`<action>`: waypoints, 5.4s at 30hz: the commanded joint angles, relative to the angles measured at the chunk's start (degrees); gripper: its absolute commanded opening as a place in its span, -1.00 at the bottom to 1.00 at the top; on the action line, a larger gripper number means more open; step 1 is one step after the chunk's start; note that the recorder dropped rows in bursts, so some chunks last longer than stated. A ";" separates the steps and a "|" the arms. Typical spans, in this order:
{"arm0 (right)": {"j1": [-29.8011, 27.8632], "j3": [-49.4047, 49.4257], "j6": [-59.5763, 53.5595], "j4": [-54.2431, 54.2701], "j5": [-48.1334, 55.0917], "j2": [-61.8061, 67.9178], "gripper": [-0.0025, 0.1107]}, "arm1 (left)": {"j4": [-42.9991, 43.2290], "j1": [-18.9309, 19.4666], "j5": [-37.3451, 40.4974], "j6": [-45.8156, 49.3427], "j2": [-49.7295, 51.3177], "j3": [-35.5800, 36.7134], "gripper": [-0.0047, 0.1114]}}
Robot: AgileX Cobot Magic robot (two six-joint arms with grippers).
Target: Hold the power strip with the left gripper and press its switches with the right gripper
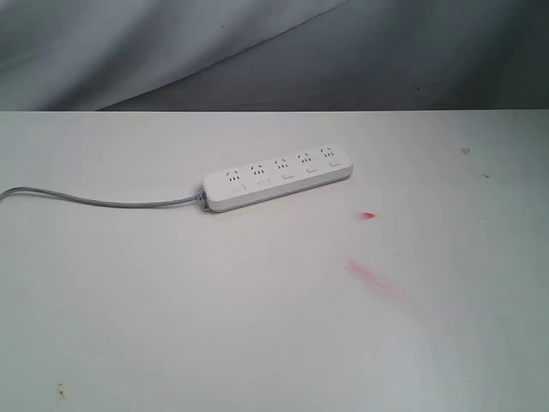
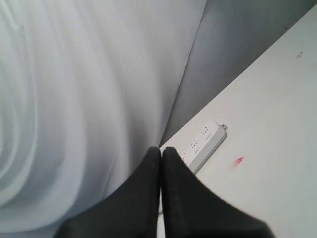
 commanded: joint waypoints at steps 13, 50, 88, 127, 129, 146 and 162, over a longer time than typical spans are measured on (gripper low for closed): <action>-0.36 0.29 -0.31 -0.18 -0.79 -0.23 -0.96 | -0.44 0.16 -0.49 -0.11 -0.29 0.23 -0.92; 1.14 -25.89 -31.42 -5.90 10.58 25.12 -0.96 | -27.23 0.16 19.20 0.26 33.72 -31.78 -0.92; 2.28 -93.71 -68.34 12.82 37.10 113.96 -0.96 | -27.23 0.16 35.86 25.89 105.83 -84.89 -0.92; -0.86 -125.49 -77.31 35.34 49.28 145.48 -0.96 | -16.45 -7.21 47.02 23.39 136.29 -112.05 -0.92; -0.45 -125.49 -77.31 33.73 49.28 145.48 -0.96 | -16.45 -7.21 47.77 23.39 136.97 -112.05 -0.92; 1.66 -125.49 -72.74 17.82 46.78 145.48 -0.96 | -16.07 -7.21 50.23 23.85 141.09 -112.05 -0.92; 1.66 -125.49 -71.49 18.07 41.88 142.51 -0.96 | -16.07 -7.21 49.98 24.02 141.09 -112.05 -0.92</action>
